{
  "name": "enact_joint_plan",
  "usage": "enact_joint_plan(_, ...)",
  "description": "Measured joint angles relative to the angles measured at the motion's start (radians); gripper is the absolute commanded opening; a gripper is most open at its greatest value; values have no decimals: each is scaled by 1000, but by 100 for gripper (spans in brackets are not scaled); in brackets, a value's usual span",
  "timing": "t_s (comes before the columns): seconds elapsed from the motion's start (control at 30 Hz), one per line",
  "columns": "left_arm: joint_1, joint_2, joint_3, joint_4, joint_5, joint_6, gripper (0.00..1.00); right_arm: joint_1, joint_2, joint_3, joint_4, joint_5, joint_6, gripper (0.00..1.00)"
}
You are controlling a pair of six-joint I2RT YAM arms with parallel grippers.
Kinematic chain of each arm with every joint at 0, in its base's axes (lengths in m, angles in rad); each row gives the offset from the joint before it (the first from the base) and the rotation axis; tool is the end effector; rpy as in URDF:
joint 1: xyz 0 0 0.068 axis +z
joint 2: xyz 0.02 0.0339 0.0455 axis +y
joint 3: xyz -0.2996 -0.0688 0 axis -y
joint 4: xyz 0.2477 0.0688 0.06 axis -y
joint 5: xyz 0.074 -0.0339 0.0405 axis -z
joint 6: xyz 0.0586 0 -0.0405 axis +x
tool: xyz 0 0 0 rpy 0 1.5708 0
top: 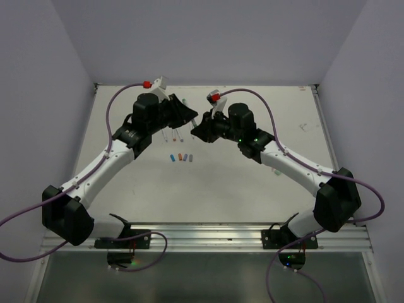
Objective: Open the pen caps
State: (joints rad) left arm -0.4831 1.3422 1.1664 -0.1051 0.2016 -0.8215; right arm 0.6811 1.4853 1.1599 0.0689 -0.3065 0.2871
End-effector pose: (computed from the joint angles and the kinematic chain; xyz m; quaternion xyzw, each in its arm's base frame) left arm 0.2892 -0.1650 0.3846 -0.0743 0.7939 -0.4270 0.4265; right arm 0.2794 0.2492 0.3567 -0.2446 0.7491 0.3879 0.4781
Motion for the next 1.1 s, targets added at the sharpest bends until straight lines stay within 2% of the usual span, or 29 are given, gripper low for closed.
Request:
enact_joint_plan(0.17, -2, 2, 0, 2, -6, -4, 0, 0, 0, -2, 6, -2, 1, 0)
enact_joint_plan(0.23, -3, 2, 0, 2, -8, -5, 0, 0, 0, -5, 12, -2, 2, 2)
enact_joint_plan(0.3, -3, 2, 0, 2, -11, -5, 0, 0, 0, -7, 17, -2, 4, 11)
enact_joint_plan(0.4, -3, 2, 0, 3, -15, -6, 0, 0, 0, -7, 22, -1, 9, 17)
enact_joint_plan(0.7, -4, -1, 0, 11, -26, -7, 0, -1, 0, -7, 37, 0, 23, 23)
enact_joint_plan(0.8, -4, -2, -1, 12, -27, -7, 0, -1, 0, -7, 38, 0, 26, 23)
enact_joint_plan(0.9, -4, -2, -2, 14, -27, -8, 0, -1, 0, -7, 39, -1, 26, 9)
enact_joint_plan(0.93, -4, -2, -2, 14, -27, -8, 0, -1, 0, -7, 39, -2, 28, 0)
enact_joint_plan(1.1, -4, -2, -3, 19, -27, -17, 0, -2, 0, -7, 40, -3, 27, 0)
